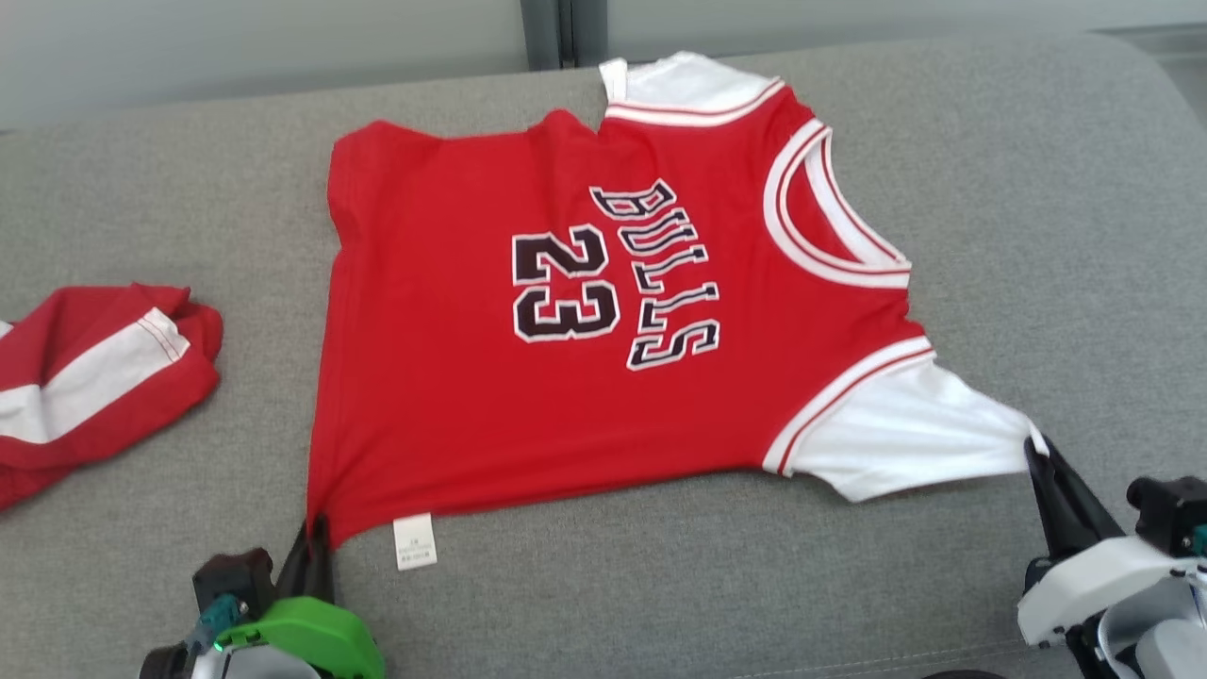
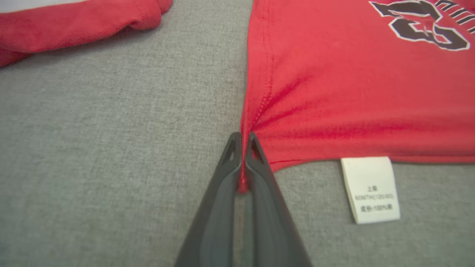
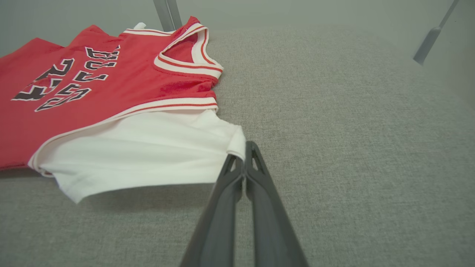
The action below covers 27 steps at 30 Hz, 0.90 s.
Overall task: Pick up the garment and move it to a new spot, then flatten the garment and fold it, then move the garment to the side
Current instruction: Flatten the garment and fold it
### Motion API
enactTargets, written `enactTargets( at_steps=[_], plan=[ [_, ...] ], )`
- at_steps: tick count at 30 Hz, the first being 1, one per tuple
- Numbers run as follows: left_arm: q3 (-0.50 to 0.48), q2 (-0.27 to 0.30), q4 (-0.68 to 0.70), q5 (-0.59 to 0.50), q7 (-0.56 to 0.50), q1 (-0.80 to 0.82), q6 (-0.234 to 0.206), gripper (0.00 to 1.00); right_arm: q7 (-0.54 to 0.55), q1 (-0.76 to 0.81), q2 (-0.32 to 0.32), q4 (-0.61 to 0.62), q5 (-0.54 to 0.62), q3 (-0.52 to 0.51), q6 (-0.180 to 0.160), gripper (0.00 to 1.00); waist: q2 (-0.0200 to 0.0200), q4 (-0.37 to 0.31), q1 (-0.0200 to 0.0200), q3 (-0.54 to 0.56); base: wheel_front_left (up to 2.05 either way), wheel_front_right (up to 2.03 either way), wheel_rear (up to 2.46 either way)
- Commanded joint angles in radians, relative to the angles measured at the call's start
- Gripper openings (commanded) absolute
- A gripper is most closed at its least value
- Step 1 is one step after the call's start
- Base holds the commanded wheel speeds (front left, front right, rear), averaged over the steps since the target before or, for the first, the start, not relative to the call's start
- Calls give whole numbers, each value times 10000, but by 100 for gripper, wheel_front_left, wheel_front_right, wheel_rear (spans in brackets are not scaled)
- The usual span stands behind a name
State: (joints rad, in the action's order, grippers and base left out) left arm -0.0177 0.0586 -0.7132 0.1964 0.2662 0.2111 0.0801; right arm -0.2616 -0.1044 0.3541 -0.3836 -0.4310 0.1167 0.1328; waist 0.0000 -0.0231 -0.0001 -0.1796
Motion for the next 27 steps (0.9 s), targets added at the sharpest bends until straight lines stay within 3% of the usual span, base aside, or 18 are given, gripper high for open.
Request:
enactTargets(
  at_steps=[1, 16, 27],
  plan=[
    [-97, 63, -67, -47, -35, -587, 1, 0, -48, 381, 54, -78, -61, -7, -39, 0, 0, -134, 1, 1586, 0, 0, 0],
    [-137, -41, 584, -283, -26, -2610, 175, 0, -43, 2818, -500, 286, -52, 205, -31, 0, 0, 267, 1, 2337, 0, 0, 0],
    [127, -51, 1541, -556, -21, -2318, 340, 0, -43, 2375, -640, 822, 14, -44, -31, 0, 0, 457, 1, 2099, 0, 0, 0]
  ],
)
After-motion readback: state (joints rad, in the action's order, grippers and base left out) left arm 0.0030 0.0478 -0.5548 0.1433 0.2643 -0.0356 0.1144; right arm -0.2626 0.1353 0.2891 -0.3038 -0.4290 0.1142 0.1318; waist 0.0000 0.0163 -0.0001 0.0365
